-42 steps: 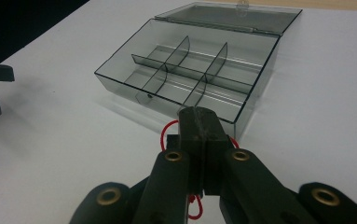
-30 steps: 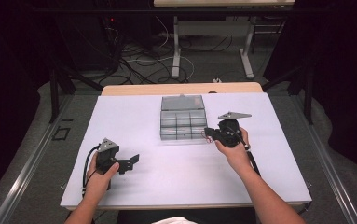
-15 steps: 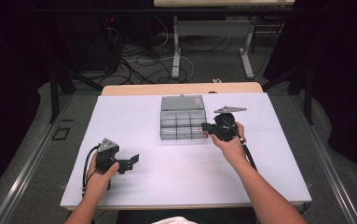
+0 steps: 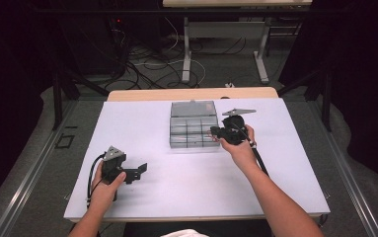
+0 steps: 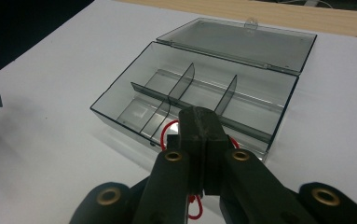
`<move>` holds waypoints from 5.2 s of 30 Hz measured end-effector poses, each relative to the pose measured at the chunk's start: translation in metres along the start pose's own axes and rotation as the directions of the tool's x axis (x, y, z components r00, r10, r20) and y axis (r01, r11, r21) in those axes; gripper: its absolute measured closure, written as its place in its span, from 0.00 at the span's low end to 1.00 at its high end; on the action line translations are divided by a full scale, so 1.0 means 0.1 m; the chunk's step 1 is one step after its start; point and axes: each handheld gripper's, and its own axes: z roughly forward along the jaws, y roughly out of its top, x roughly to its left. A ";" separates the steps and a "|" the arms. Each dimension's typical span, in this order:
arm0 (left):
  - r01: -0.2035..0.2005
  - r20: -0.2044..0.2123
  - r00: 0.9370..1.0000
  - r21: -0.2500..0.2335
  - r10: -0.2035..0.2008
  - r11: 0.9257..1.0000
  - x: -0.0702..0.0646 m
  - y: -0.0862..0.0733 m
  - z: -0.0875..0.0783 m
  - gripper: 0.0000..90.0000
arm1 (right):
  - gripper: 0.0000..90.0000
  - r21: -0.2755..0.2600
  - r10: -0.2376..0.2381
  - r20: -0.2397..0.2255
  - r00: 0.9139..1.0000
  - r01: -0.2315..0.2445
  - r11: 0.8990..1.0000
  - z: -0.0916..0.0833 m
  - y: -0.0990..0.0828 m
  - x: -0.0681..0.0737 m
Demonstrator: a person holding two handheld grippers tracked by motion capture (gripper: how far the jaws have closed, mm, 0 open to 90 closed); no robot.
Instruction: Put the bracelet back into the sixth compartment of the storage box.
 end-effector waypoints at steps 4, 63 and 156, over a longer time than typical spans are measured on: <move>-0.001 0.001 1.000 -0.001 0.001 1.000 0.00 0.00 0.00 0.02 | 1.00 0.007 0.002 0.007 1.000 -0.002 1.000 0.04 0.02 0.00; -0.001 0.004 1.000 0.003 0.001 1.000 0.01 0.00 -0.01 0.02 | 1.00 0.088 0.074 0.074 0.994 -0.081 0.993 0.62 -0.01 -0.22; 0.005 -0.005 1.000 -0.003 -0.005 1.000 0.01 -0.01 -0.02 0.02 | 0.17 0.013 -0.025 0.069 0.997 0.024 1.000 -0.17 -0.40 -0.19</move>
